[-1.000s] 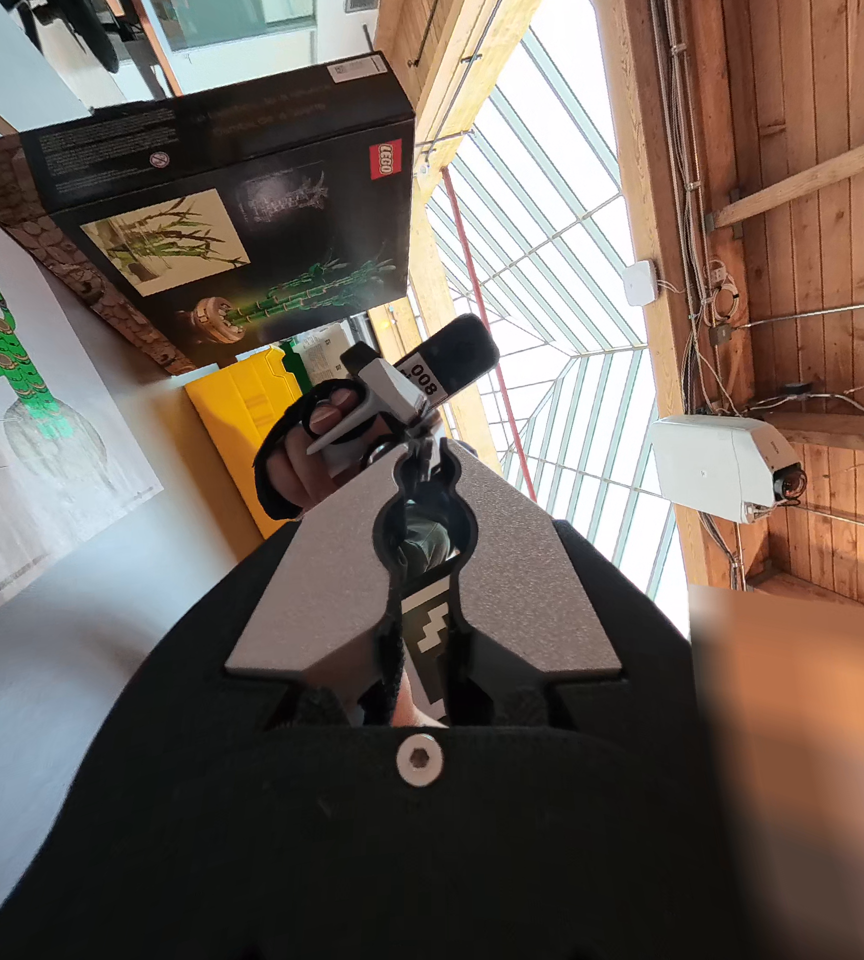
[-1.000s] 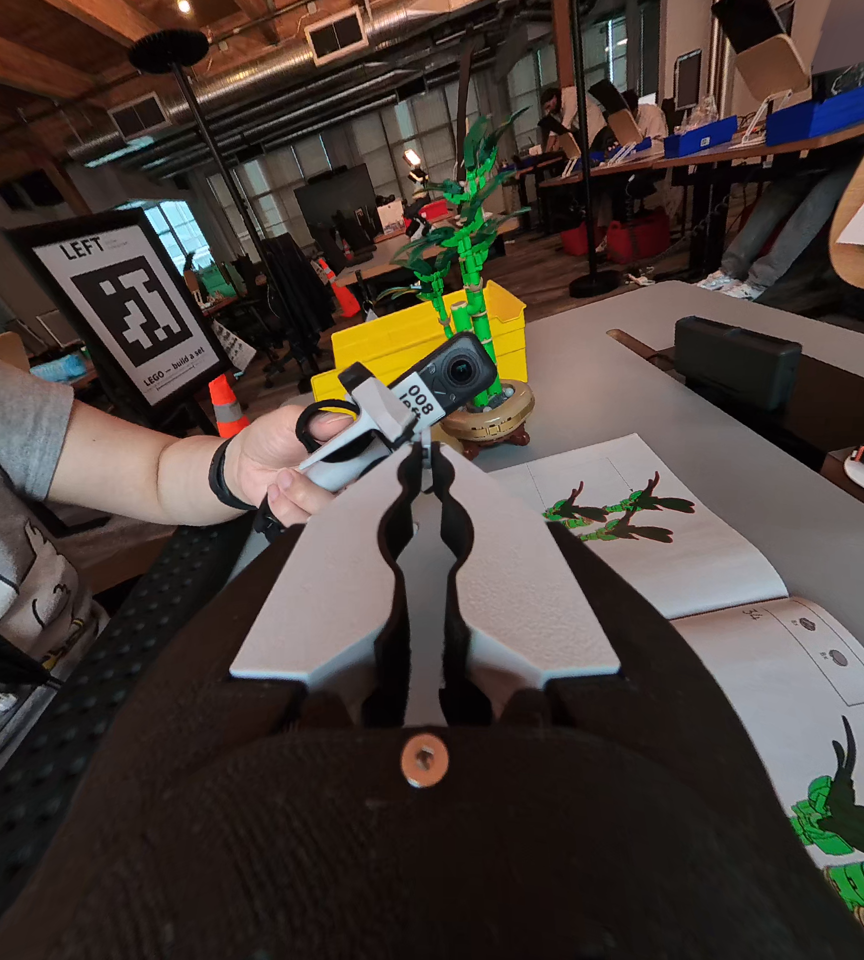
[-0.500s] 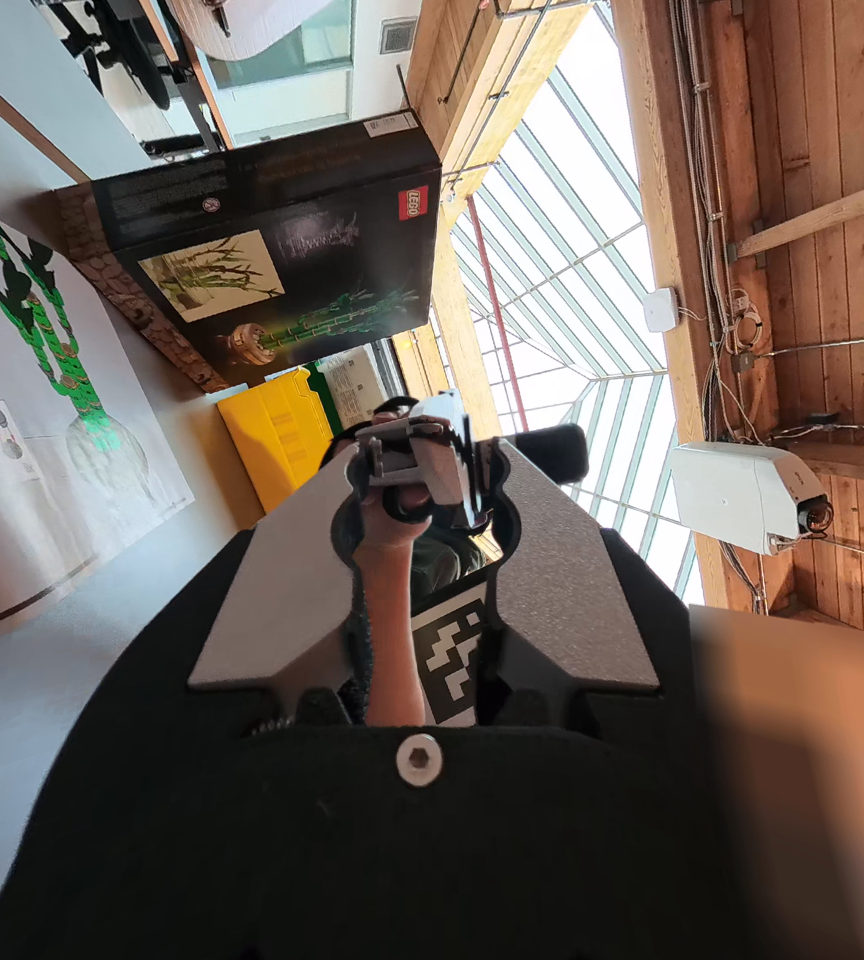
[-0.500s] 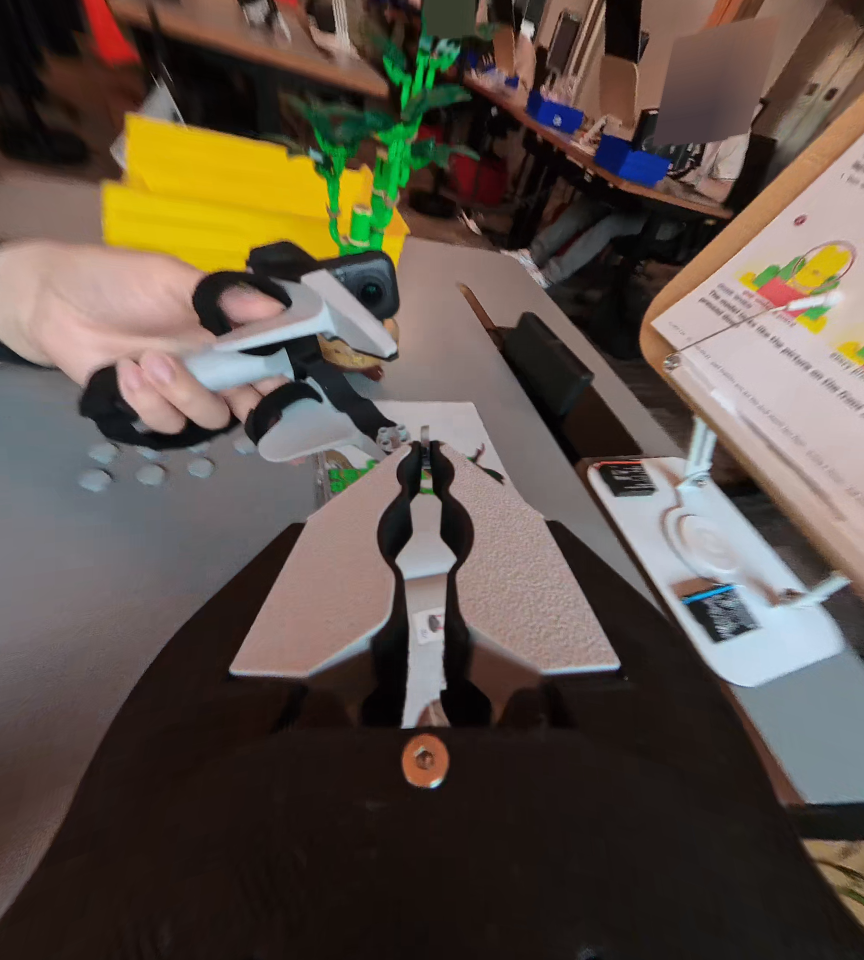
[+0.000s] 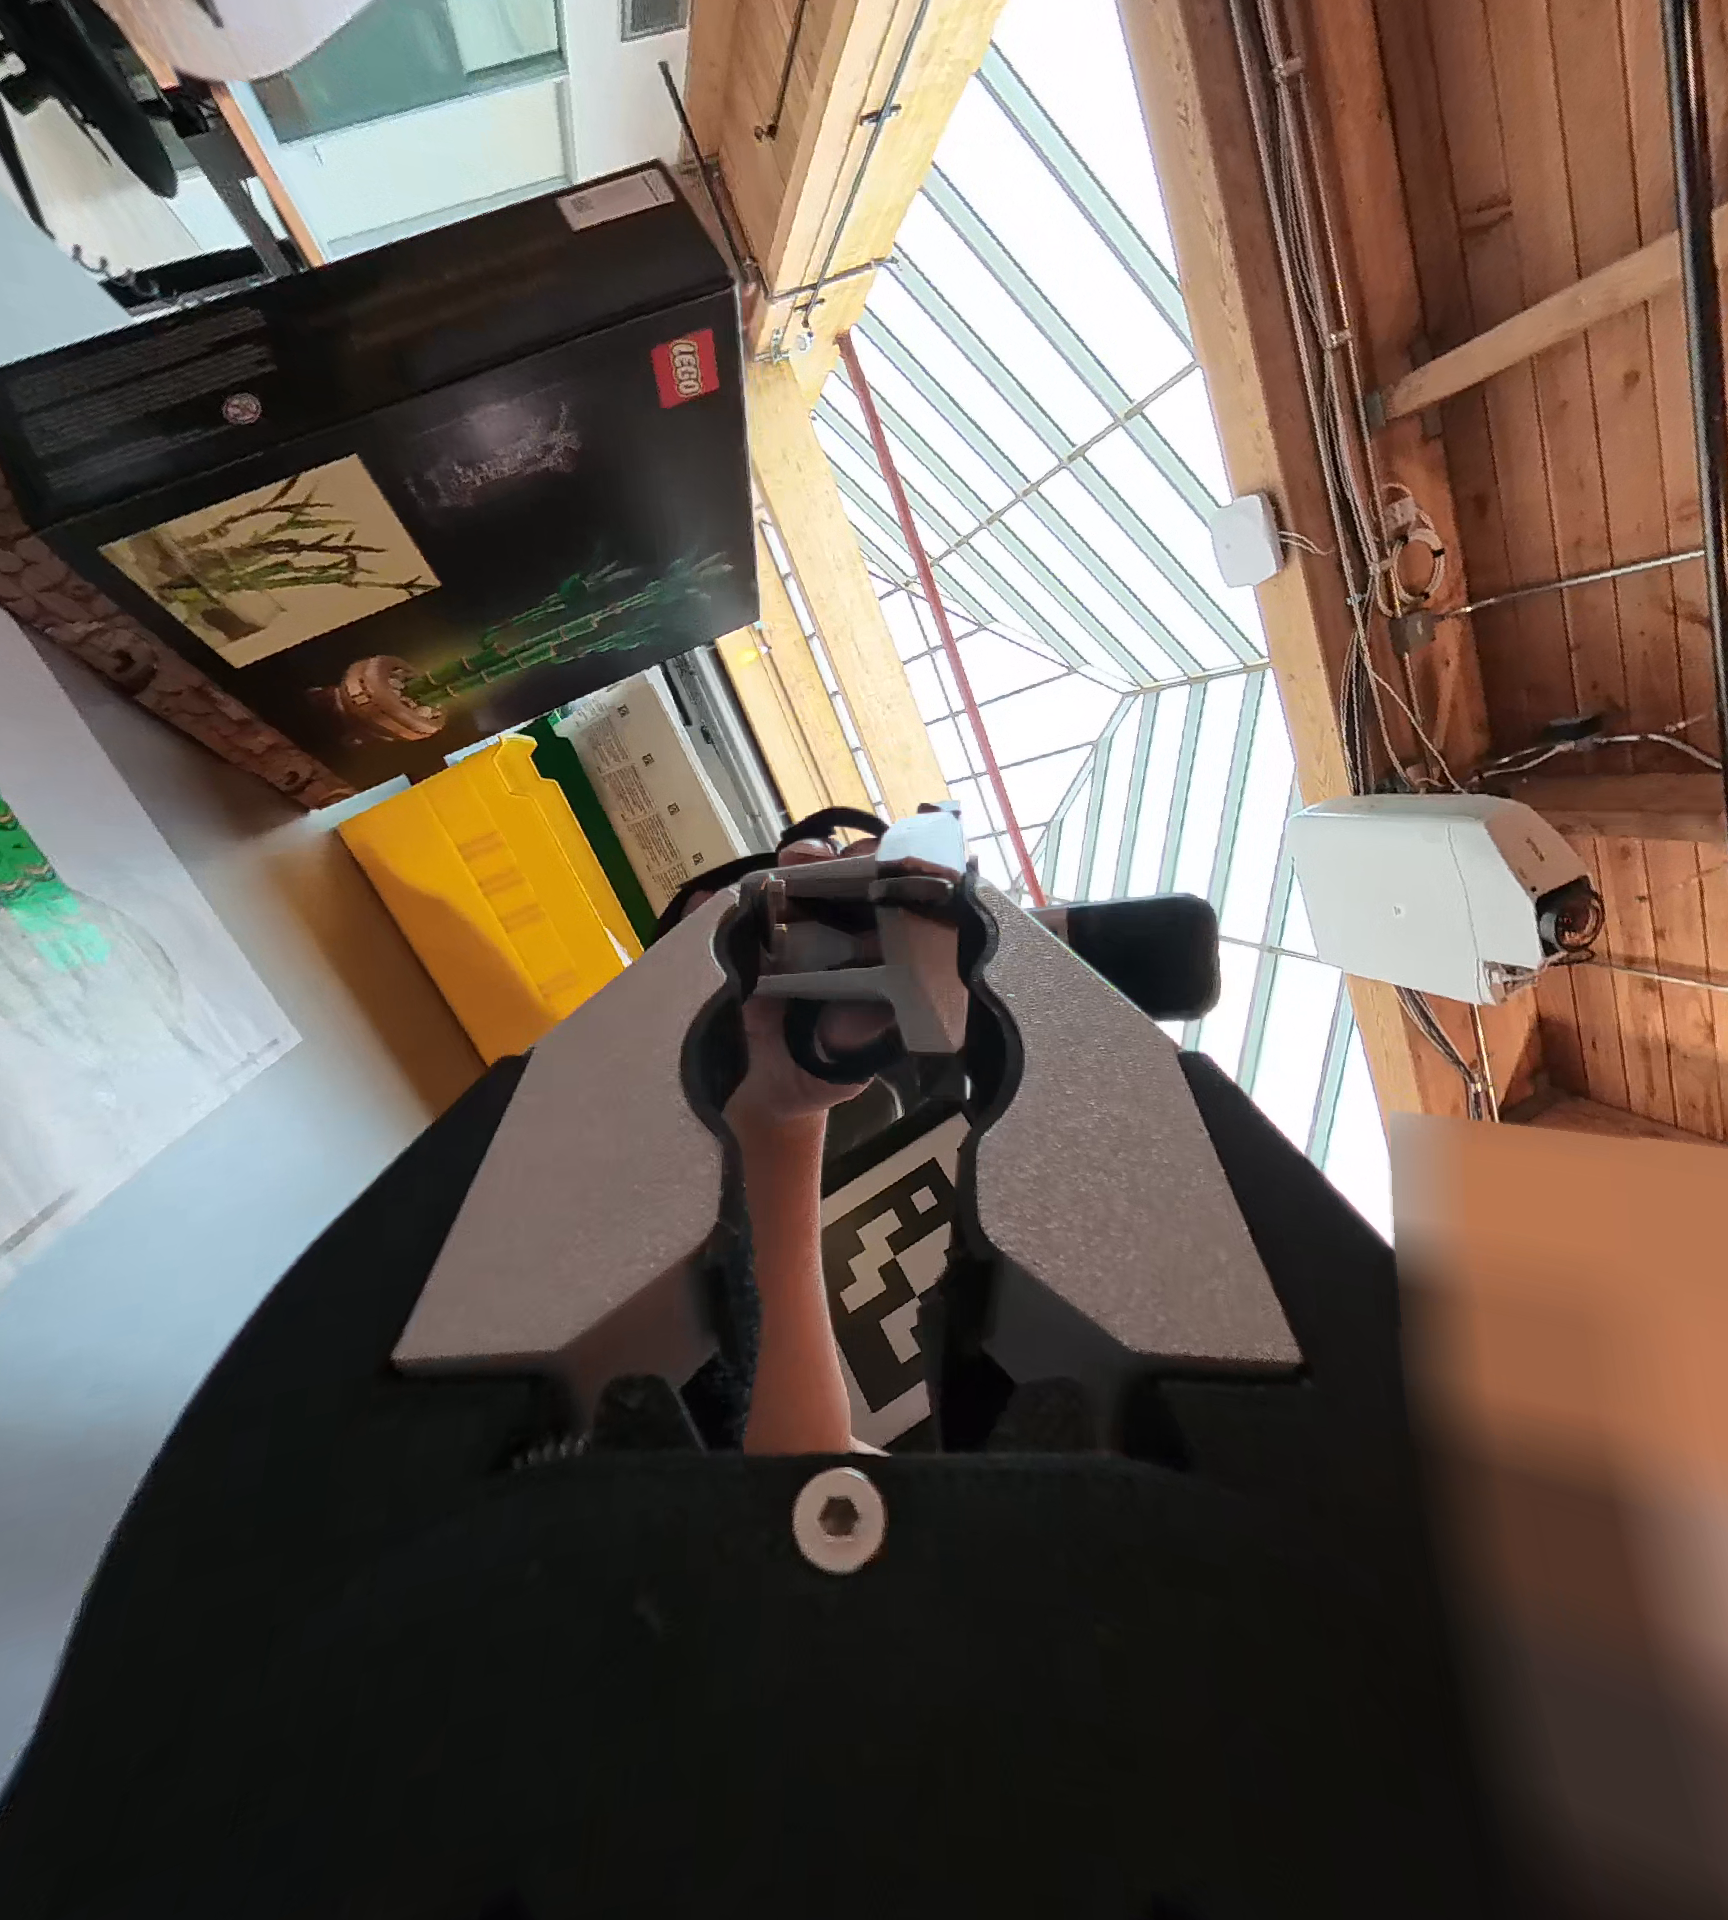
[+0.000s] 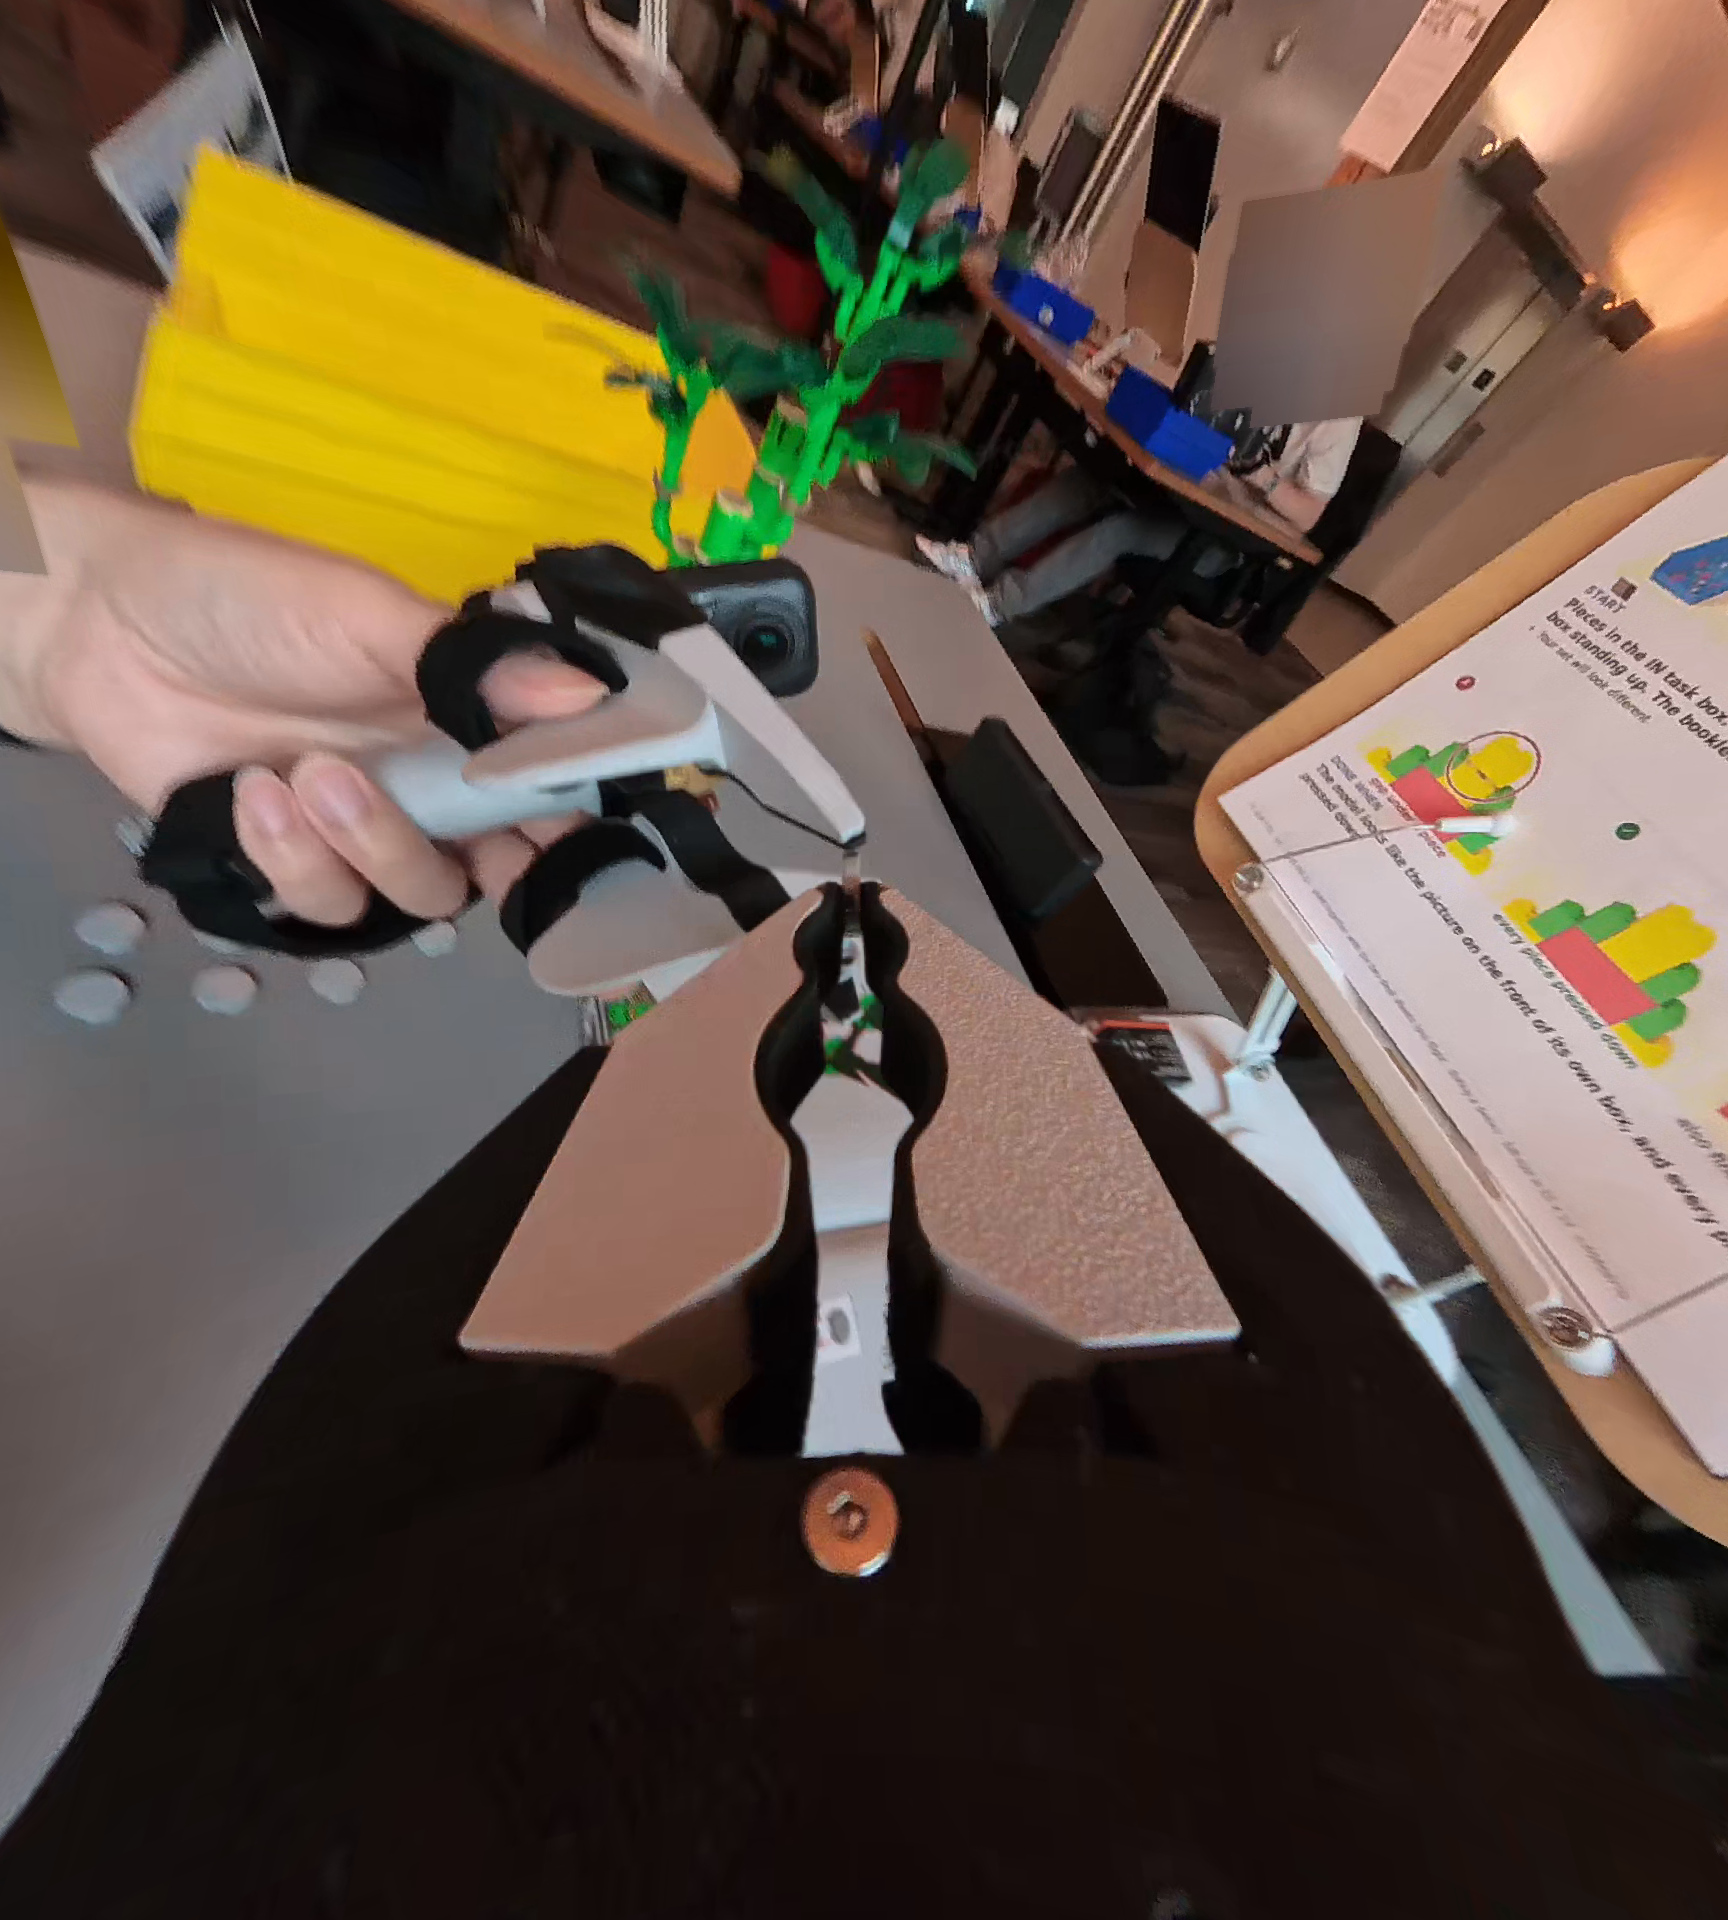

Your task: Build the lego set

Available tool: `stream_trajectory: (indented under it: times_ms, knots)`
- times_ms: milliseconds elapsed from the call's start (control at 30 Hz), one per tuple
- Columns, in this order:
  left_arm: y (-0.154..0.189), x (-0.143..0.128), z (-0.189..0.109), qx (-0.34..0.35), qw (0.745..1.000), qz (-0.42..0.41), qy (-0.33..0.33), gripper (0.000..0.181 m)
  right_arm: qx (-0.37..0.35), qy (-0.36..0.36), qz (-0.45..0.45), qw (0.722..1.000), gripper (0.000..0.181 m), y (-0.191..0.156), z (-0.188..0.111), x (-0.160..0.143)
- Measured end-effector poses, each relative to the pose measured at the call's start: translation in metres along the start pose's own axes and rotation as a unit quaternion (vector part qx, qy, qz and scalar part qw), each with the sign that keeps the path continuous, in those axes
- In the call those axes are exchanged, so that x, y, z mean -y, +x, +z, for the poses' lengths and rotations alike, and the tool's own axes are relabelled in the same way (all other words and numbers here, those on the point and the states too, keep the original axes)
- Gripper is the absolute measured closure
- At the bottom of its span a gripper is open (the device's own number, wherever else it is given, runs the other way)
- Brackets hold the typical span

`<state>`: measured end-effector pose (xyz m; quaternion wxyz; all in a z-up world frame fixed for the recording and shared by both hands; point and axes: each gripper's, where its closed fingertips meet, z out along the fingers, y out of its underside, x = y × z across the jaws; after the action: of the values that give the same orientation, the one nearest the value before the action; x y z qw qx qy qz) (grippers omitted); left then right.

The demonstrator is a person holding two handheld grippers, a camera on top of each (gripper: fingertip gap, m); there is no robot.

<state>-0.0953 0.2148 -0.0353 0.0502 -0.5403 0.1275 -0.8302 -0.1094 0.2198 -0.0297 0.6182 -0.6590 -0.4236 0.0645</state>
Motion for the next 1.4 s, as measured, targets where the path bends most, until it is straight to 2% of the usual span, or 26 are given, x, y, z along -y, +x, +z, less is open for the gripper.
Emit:
stream_trajectory:
  times_ms: [100, 367, 1133, 1400]
  knots:
    - [0.007, 0.001, 0.0, -0.008, 1.0, 0.016, 0.001, 0.145, 0.015, 0.026, 0.036, 0.999, 0.18, 0.0, -0.005, 0.009]
    - [0.015, -0.001, 0.001, -0.052, 0.999, -0.011, 0.0, 0.166, 0.022, 0.019, 0.054, 0.998, 0.179, 0.0, -0.001, 0.002]
    - [0.005, -0.003, 0.0, -0.03, 0.999, -0.018, -0.007, 0.17, 0.041, 0.017, 0.08, 0.996, 0.179, -0.003, 0.003, -0.007]
    - [-0.003, -0.005, -0.001, -0.015, 0.999, -0.032, -0.014, 0.169, 0.064, 0.028, 0.109, 0.992, 0.169, -0.004, 0.002, -0.009]
